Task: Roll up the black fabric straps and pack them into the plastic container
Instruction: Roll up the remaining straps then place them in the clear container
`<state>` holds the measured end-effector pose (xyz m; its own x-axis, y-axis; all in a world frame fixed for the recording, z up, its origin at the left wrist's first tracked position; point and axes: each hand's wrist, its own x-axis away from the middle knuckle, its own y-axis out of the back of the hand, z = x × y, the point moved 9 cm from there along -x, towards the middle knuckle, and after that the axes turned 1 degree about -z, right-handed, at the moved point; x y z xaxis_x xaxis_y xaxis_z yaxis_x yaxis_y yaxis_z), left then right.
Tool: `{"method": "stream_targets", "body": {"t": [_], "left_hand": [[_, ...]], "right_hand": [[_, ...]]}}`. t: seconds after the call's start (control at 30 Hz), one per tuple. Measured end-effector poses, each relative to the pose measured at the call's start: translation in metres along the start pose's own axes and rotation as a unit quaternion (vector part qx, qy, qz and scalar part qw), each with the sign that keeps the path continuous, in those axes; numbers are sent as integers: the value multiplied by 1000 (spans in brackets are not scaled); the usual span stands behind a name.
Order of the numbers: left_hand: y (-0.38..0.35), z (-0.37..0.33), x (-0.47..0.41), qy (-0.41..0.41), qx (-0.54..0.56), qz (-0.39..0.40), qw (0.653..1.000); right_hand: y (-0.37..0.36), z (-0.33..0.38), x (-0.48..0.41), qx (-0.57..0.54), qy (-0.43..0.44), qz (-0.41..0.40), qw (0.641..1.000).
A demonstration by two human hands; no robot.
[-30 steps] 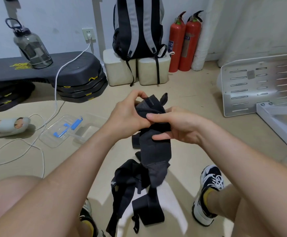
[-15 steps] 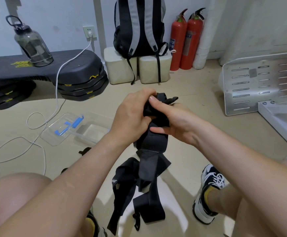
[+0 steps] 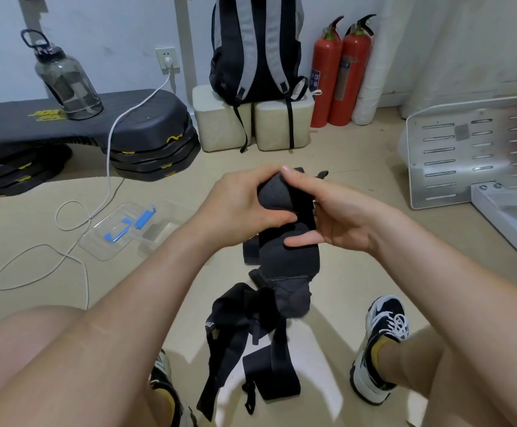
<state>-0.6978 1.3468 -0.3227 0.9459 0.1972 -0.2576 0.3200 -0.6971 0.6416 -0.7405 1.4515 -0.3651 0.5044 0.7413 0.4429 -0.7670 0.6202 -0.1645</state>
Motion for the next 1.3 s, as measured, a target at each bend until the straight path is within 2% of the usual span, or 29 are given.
{"method": "stream_targets", "body": {"t": [0.2,0.3,0.37,0.43,0.5,0.6,0.7,0.83,1.0,1.07,1.17,1.23,1.3], "left_hand": [[-8,-12,3,-109,-115,-50,986],[-7,-11,1,-108,-67,-54,990],[-8,-4,-1,-44,-6,-37,998],[-9,11,1,75,122,-22,989],[-16,27,6,185,293,-11,938],[-35,33,16,279,416,46,864],[-44,31,22,308,464,54,829],[-48,38,27,357,468,12,808],[-45,47,34,399,468,-100,782],[-40,49,36,397,450,-127,790],[-34,38,31,352,423,-88,830],[-27,27,24,284,367,-36,885],[-21,19,18,212,213,8,954]], "right_hand": [[2,-1,0,-15,-17,-7,1000],[4,3,-1,-36,8,-28,999],[6,5,-1,-50,19,-39,998],[9,7,-2,-56,25,-46,997],[13,11,-2,-63,27,-53,996],[18,14,-3,-78,27,-66,994],[20,14,-4,-79,35,-75,993],[25,19,-5,-14,93,-105,990],[31,27,-6,-3,155,-148,977],[34,28,-7,0,171,-167,971],[44,29,-9,-7,181,-197,964],[47,30,-10,-11,182,-202,962],[48,28,-11,-15,174,-203,963]]}}
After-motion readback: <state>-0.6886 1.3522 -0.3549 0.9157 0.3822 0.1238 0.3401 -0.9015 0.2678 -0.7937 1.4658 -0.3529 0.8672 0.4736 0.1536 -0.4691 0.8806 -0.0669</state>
